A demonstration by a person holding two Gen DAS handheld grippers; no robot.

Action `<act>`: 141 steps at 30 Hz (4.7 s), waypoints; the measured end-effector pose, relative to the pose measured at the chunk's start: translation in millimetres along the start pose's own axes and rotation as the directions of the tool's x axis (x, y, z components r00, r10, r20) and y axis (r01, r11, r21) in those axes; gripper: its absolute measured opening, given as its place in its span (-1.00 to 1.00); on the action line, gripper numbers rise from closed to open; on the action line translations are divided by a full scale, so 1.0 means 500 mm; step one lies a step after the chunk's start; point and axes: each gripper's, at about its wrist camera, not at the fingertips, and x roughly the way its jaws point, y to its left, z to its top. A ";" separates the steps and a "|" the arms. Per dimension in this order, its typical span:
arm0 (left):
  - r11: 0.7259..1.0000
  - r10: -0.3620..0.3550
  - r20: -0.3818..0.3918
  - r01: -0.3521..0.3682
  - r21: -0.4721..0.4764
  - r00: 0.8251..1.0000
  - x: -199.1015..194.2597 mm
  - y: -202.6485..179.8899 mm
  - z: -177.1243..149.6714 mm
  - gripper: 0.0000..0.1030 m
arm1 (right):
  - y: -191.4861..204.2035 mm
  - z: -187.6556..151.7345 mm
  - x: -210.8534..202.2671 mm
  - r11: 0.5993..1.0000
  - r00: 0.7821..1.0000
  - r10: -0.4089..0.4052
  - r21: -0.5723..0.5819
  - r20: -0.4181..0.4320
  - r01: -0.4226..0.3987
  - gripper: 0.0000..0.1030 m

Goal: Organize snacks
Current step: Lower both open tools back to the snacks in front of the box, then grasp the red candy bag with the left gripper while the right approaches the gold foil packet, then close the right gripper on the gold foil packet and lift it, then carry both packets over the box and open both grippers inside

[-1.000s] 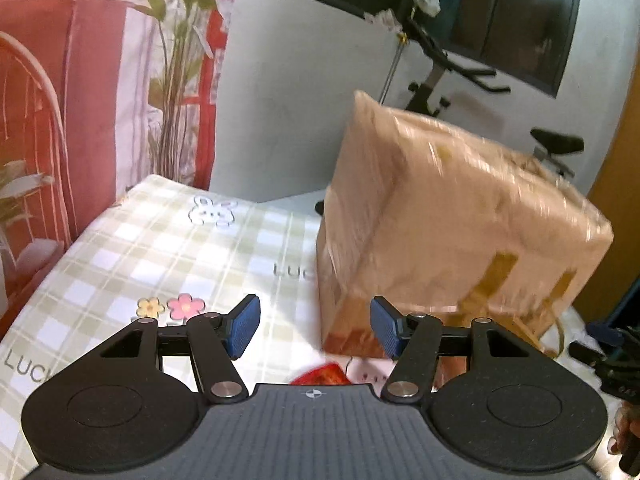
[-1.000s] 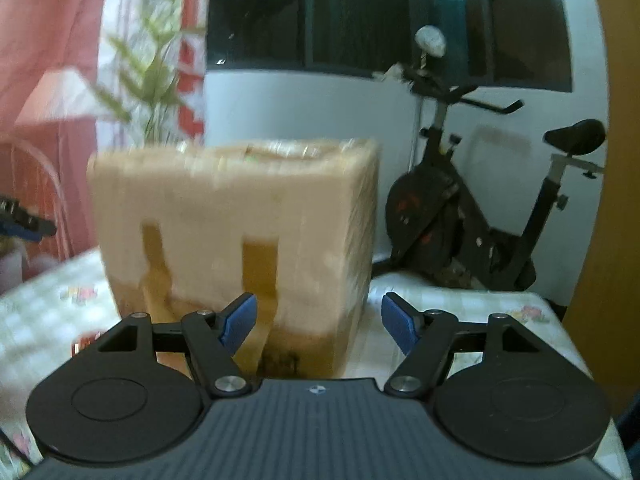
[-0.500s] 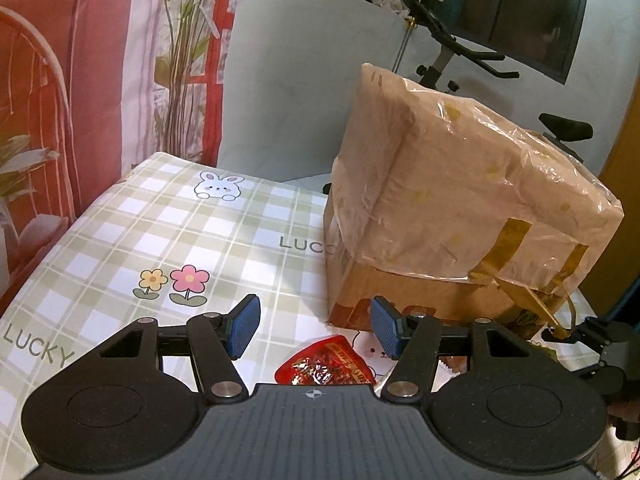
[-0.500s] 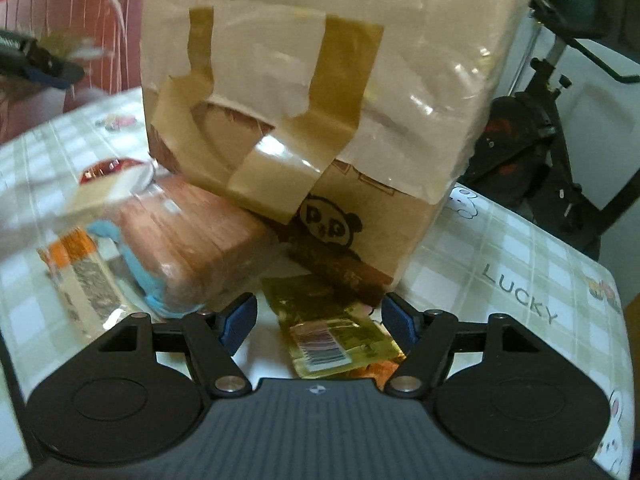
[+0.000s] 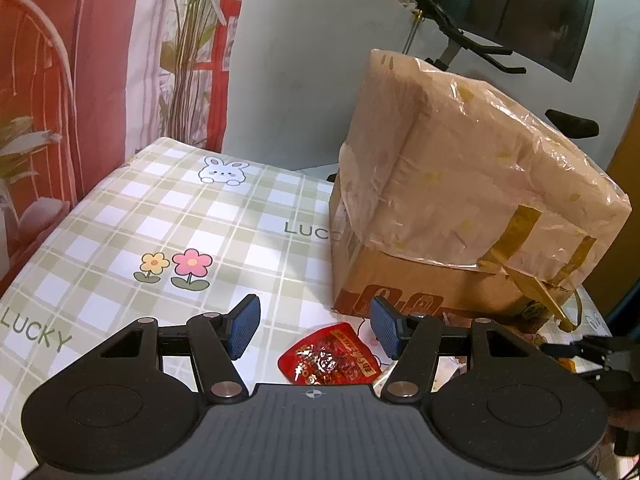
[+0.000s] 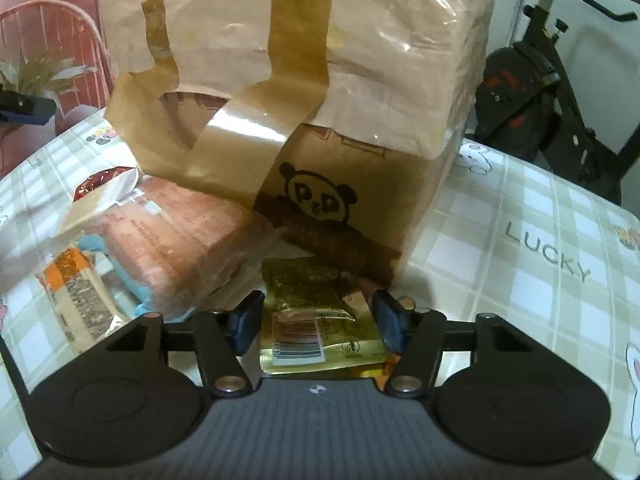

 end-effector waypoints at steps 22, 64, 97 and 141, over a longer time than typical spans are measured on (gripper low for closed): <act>0.999 0.043 -0.091 -0.041 0.029 0.995 0.050 -0.006 -0.051 0.22 | 0.076 -0.093 -0.066 0.971 0.979 -0.151 0.204 0.134 0.122 0.14; 0.958 0.027 -0.148 0.016 0.286 0.989 0.155 -0.033 -0.061 0.47 | 0.071 -0.095 -0.069 0.968 0.981 -0.127 0.234 0.148 0.090 0.15; 0.992 -0.062 -0.011 0.063 0.113 0.998 -0.030 -0.044 -0.090 -0.48 | 0.098 -0.092 -0.109 0.975 0.977 -0.137 0.197 0.164 0.104 0.14; 0.973 -0.131 0.191 0.089 0.214 0.973 0.091 -0.220 0.297 -0.47 | -0.008 0.382 -0.167 0.983 0.897 -0.173 0.120 0.407 0.136 0.14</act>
